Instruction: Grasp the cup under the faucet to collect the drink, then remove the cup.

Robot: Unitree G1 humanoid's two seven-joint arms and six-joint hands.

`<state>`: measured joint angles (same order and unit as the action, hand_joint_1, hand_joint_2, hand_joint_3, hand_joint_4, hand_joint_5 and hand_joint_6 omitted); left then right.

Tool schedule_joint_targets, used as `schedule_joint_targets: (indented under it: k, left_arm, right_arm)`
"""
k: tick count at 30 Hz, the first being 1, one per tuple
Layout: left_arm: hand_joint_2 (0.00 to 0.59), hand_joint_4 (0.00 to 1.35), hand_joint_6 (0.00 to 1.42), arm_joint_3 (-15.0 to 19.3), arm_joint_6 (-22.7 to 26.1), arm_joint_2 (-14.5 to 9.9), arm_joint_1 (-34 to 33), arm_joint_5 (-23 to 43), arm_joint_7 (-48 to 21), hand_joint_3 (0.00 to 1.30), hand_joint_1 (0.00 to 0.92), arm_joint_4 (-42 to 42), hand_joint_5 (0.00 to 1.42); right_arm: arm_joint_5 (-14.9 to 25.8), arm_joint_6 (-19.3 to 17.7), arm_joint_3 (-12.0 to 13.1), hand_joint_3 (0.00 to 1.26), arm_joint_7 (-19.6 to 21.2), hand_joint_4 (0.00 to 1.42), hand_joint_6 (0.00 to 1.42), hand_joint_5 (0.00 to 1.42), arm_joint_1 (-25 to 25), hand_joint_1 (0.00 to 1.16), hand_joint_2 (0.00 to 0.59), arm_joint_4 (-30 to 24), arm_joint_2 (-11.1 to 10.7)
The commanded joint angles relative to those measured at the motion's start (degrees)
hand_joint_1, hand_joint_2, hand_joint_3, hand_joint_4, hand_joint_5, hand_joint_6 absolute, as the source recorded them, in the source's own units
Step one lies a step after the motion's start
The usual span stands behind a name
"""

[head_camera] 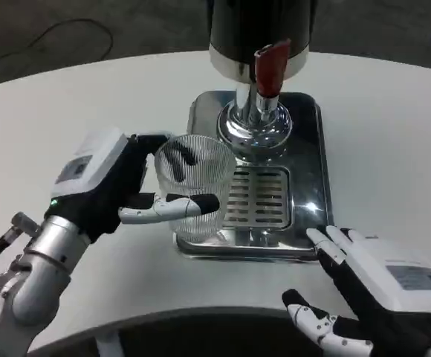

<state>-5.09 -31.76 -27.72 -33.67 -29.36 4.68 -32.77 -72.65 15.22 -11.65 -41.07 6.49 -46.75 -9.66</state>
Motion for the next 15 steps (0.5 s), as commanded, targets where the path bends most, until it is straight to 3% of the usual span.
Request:
schedule_joint_targets:
  k: [1,15]
  left_arm:
    - [0.201,1.19,1.42,-1.43,-0.84,0.51,-3.66,-0.6,2.15,1.04,0.481,-3.19,1.39]
    - [0.201,1.19,1.42,-6.95,0.0,2.94,-12.34,-4.58,8.57,1.03,0.481,-15.35,1.39]
  right_arm:
    - [0.81,-1.1,0.48,0.05,-0.78,0.0,0.0,0.0,0.89,0.15,0.429,-1.33,-0.18]
    - [2.36,-2.15,2.79,0.05,-1.96,0.0,0.0,0.0,2.65,0.15,0.429,-3.79,-0.4]
